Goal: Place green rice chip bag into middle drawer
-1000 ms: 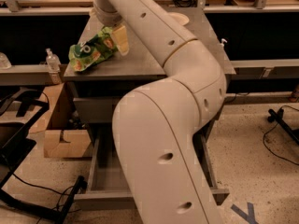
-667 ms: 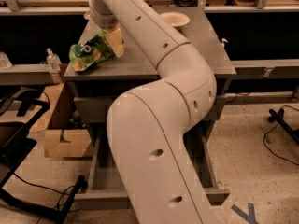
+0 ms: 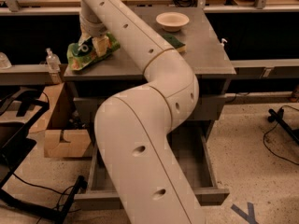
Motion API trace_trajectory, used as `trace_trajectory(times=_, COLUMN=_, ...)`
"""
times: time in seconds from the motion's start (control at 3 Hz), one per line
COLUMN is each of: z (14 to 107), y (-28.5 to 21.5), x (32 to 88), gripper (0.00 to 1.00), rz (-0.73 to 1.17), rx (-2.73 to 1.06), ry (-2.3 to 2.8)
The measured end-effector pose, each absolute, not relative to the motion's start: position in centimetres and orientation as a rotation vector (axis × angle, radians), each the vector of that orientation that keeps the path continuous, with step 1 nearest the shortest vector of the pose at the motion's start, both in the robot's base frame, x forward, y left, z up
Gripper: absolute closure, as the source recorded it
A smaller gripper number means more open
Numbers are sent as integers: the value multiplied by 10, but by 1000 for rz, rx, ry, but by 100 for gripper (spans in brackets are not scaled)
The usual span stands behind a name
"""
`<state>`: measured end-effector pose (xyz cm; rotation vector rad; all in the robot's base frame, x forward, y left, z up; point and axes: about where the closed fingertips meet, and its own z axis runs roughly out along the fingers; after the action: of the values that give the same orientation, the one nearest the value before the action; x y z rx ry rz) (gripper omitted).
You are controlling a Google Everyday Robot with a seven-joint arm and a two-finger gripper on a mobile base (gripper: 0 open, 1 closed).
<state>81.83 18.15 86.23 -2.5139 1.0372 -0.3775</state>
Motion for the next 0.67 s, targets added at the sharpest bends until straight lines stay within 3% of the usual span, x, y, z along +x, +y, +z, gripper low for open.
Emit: trace_trajectory(times=0.67, z=855, y=190, x=819, gripper=95, rz=-361, rx=-2520, ry=1031)
